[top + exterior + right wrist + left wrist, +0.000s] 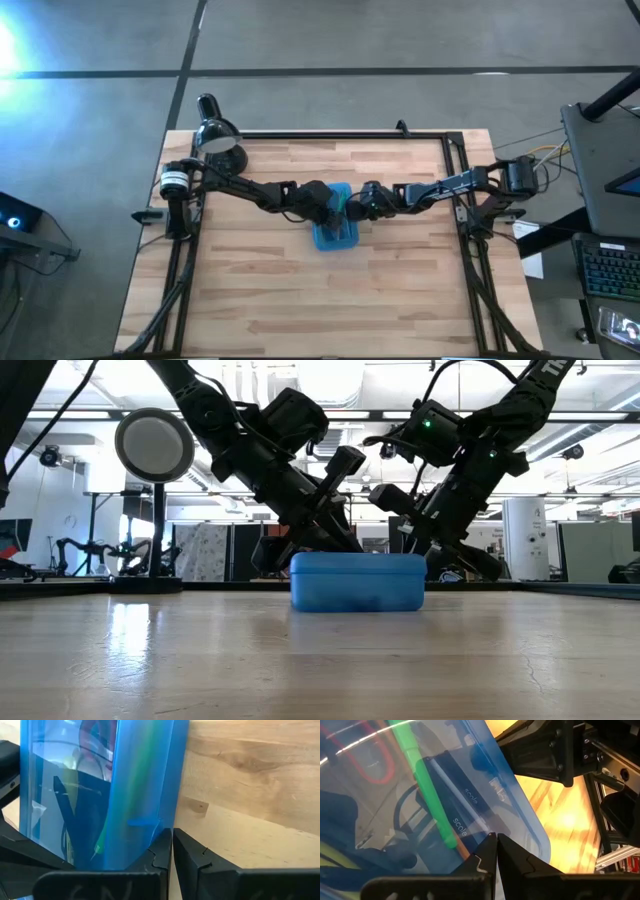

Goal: Pick & place school supplies into a supply box
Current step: Close the supply box

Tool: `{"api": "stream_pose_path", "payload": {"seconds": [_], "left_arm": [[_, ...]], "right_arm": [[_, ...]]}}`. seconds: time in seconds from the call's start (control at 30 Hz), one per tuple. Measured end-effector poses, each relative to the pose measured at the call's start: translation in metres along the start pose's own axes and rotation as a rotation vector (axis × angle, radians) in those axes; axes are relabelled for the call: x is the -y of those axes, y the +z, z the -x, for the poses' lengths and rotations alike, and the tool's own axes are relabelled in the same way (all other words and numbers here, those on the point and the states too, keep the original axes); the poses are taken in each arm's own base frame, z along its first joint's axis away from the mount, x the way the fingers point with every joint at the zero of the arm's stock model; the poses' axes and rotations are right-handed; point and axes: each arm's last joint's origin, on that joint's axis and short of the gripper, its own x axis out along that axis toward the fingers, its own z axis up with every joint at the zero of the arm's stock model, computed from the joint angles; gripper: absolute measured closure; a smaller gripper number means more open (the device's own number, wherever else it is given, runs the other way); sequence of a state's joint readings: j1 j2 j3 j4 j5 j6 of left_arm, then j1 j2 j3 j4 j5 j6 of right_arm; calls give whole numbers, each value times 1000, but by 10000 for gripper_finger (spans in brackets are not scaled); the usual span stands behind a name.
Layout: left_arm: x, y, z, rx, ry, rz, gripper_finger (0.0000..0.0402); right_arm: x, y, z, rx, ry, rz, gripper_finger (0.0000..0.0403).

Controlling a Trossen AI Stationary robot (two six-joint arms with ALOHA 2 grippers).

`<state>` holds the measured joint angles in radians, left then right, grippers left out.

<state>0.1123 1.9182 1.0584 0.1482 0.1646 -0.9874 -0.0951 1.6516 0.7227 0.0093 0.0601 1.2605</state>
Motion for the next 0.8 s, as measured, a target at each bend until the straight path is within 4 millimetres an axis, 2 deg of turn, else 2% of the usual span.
{"api": "stream_pose_path", "payload": {"seconds": [0.47,0.67,0.8], "left_arm": [[1,2,0,23,3,-41,401],[7,9,6,62,-31,-103,401],[11,11,9,74,-34,-112,401]], "right_arm": [[0,0,-1,7,0,65,390],[13,-5,1,-11,-153,120,390],[15,-4,2,-9,-172,162,390]]}}
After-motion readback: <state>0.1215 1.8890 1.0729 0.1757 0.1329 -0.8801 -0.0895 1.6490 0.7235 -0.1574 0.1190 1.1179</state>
